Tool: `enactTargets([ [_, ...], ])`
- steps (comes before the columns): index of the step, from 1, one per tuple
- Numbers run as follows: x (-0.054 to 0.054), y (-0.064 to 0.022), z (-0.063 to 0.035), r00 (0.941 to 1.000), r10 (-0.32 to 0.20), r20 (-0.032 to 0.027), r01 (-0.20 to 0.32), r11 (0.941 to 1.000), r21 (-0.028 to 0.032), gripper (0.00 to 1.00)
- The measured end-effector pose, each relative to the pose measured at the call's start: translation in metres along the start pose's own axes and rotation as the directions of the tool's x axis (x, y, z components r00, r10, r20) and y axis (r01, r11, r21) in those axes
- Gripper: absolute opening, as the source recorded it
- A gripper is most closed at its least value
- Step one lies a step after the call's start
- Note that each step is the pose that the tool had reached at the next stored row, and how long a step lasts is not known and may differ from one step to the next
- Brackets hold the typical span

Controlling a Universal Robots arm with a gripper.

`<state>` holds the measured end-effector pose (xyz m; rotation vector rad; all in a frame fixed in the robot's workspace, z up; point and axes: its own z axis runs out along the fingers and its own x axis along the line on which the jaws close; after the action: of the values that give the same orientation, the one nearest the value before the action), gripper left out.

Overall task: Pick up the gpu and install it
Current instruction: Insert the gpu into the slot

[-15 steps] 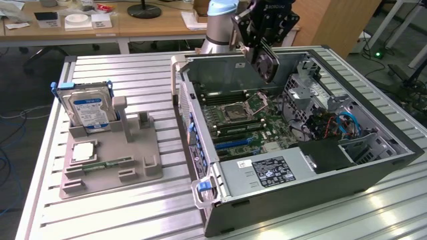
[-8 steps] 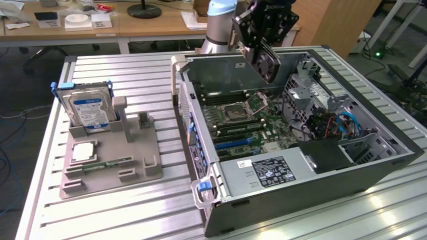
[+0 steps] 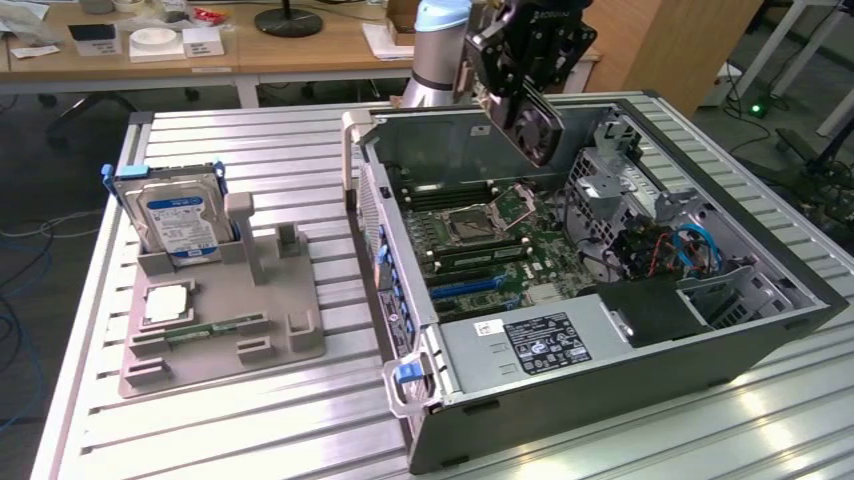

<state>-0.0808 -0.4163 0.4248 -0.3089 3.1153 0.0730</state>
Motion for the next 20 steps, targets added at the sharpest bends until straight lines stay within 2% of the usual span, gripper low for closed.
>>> enactTargets([
  [11, 0.0004, -0.0018, -0.0001, 0.9982, -0.060, -0.0027, 0.060, 0.9982, -0.0009, 0.28],
  [20, 0.0006, -0.0030, -0.0001, 0.9938, -0.111, -0.0050, 0.111, 0.9938, -0.0019, 0.28],
])
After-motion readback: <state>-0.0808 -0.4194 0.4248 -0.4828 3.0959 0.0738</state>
